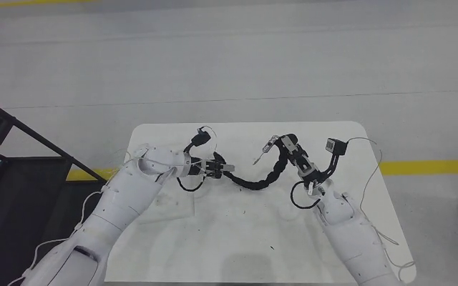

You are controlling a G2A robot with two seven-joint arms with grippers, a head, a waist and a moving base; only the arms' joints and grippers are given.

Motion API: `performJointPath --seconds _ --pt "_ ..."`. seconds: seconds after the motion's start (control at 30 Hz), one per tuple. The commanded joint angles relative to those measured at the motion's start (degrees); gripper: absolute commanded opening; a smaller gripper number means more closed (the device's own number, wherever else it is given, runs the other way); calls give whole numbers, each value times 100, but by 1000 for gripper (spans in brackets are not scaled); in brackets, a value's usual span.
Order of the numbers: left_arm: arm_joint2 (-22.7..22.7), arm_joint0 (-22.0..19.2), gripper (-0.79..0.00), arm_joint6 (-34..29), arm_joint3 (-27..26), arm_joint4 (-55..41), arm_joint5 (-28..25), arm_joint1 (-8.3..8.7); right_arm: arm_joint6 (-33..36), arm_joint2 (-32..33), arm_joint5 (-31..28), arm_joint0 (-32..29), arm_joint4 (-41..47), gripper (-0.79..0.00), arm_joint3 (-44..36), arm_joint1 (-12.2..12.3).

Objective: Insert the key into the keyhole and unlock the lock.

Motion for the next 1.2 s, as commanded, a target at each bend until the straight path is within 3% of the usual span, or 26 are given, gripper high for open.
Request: performJointPath --seconds 0.0,0.17,0.2,0.23,0.37,0.6,0.93,1.07,1.17 --pt "157 -39 0 -73 -98 321 438 -27 -44 23 -4 7 -21 -785 13 -1" --pt "38 152 0 -484 -639 189 -303 39 -67 58 -29 12 -14 -785 35 1" --pt "-46 221 -702 -587 -728 81 -494 72 -62 61 -33 12 -11 -785 38 1" --pt "-148 303 -785 -693 -809 -88 -687 105 -58 63 -36 13 -8 -785 41 1" --pt "-564 554 -785 -1418 -995 -826 -1288 247 -26 60 -41 19 17 -785 56 0" --pt "-1269 850 -785 -2569 -859 -2234 -1949 444 23 98 -65 22 114 -785 59 7" --pt "-2584 1664 -785 -2416 -898 -4521 -2174 781 86 204 -87 -33 236 -785 10 32" --pt "-3040 1847 -785 -2916 -670 -5920 -1676 791 82 220 -104 -74 234 -785 -37 35" --pt "-2992 1874 -785 -2951 -473 -6545 -1639 755 84 218 -90 -93 216 -785 -59 35"
